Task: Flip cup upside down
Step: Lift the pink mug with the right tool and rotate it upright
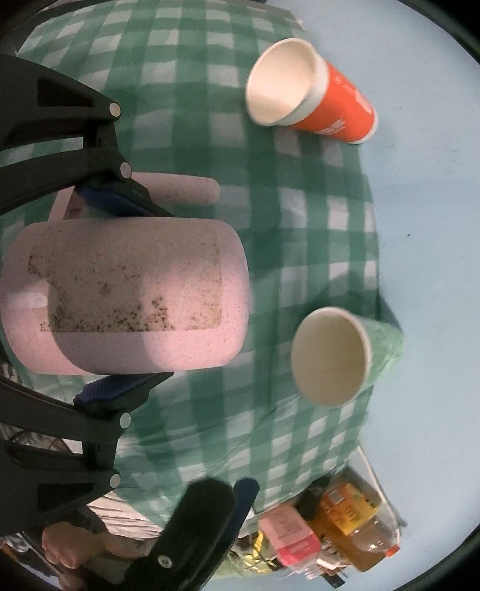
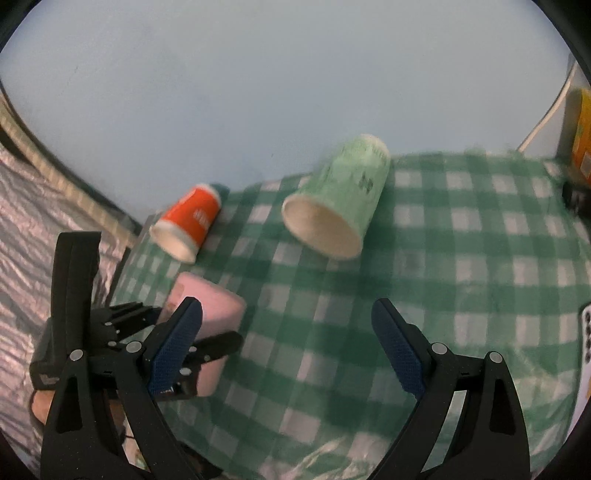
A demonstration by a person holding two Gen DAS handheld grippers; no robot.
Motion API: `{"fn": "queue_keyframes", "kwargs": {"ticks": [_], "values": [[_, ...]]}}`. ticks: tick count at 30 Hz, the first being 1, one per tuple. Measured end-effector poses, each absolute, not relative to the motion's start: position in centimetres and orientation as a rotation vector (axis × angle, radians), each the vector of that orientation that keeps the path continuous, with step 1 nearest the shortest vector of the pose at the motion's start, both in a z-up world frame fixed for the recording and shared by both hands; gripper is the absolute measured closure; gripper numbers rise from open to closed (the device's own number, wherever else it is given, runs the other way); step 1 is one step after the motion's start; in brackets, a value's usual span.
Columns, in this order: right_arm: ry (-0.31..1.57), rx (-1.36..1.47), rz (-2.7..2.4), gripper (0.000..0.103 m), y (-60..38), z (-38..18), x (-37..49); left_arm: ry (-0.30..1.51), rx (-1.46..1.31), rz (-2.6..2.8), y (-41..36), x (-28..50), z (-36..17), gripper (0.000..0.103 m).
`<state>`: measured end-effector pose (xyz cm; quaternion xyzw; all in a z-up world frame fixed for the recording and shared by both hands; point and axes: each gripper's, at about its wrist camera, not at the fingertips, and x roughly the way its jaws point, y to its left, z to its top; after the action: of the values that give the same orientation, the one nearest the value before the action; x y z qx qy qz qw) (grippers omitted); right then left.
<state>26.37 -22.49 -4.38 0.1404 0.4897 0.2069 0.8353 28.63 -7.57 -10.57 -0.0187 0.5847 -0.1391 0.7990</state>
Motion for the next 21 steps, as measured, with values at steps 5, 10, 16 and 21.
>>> {"fn": "queue_keyframes", "kwargs": {"ticks": [5, 10, 16, 21], "values": [[1.082, 0.298, 0.446, 0.01, -22.1, -6.3, 25.1, 1.249, -0.03, -0.302, -8.1, 28.3, -11.3, 0.029], [1.105, 0.311, 0.433, 0.01, -22.4, -7.6, 24.7, 1.268, -0.029, -0.308, -8.2, 28.2, -12.1, 0.029], [1.119, 0.325, 0.434, 0.01, -22.5, -8.5, 24.5, 1.274, -0.01, -0.309, -9.7, 29.3, -13.0, 0.029], [1.123, 0.341, 0.434, 0.01, -22.5, -8.5, 24.4, 1.257, -0.007, -0.322, -8.3, 27.5, -11.5, 0.027]]}}
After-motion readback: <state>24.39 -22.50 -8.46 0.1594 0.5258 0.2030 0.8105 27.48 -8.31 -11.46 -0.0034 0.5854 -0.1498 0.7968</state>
